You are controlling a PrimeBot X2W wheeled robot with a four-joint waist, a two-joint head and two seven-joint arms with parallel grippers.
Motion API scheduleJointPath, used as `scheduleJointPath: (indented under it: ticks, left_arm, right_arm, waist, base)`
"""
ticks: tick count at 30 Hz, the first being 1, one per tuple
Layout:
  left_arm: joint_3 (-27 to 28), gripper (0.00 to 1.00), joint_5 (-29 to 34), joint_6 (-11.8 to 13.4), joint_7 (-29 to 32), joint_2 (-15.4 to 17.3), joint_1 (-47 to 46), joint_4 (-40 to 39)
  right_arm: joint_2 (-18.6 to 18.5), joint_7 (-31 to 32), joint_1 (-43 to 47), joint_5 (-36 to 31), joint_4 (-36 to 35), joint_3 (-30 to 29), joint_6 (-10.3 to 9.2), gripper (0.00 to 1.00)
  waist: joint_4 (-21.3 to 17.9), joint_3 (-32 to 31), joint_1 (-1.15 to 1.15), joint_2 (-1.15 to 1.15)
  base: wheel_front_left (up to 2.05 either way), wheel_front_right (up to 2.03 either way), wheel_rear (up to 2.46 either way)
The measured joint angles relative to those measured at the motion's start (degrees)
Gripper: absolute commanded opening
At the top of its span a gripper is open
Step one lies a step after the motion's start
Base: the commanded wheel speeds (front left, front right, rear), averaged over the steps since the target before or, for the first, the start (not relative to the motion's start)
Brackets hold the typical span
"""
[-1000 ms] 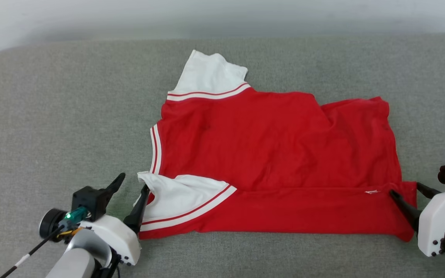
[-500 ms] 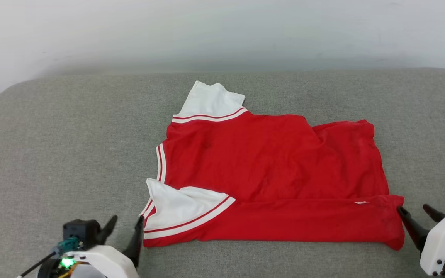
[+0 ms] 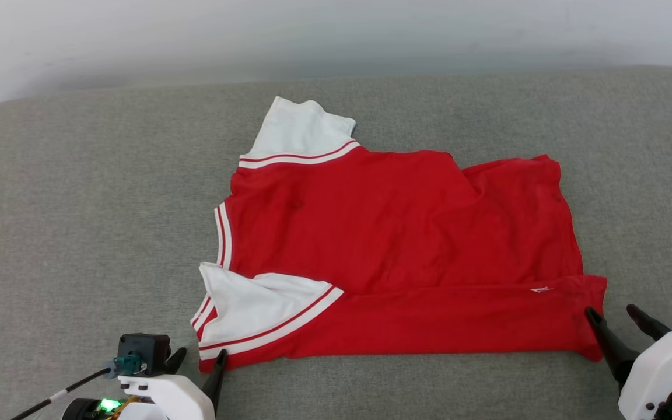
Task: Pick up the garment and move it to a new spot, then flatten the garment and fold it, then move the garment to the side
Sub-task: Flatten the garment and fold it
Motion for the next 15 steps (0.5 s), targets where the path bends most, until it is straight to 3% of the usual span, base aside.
scheduleJointPath:
  ticks: [8,9,10,12,15]
  left_arm:
    - [-1.0,1.0,0.7,-0.2,1.2,0.8,-0.8,3.3]
    - [-1.2,0.74,0.4,-0.7,1.5,0.7,-1.0,3.6]
    - [-1.4,0.41,0.1,-1.0,1.8,0.7,-1.2,3.9]
    - [-1.6,0.0,-0.2,-1.8,1.9,0.8,-1.6,4.4]
    - [-2.3,0.0,-0.4,-2.6,1.6,-0.1,-2.1,5.1]
  right_arm:
    - [0.4,0.5,0.2,-0.4,-2.1,-0.1,0.0,1.0]
    - [0.4,0.5,0.2,-0.4,-2.2,0.0,0.0,1.0]
    - [0.3,0.6,0.2,-0.4,-2.3,0.2,0.0,1.0]
    - [-0.3,0.9,0.2,-0.3,-2.4,1.2,0.0,1.0]
    - [-1.9,1.2,0.2,-0.5,-2.4,1.4,0.0,1.0]
  waist:
    - [-1.4,2.7,0.0,0.0]
    - [-1.5,2.9,0.0,0.0]
    - [-1.5,3.0,0.0,0.0]
    - [-1.4,3.1,0.0,0.0]
    - [-1.0,2.7,0.0,0.0]
  base:
    - [0.0,0.0,0.0]
    - [0.0,0.0,0.0]
    - [0.0,0.0,0.0]
    - [0.0,0.0,0.0]
    - [0.0,0.0,0.0]
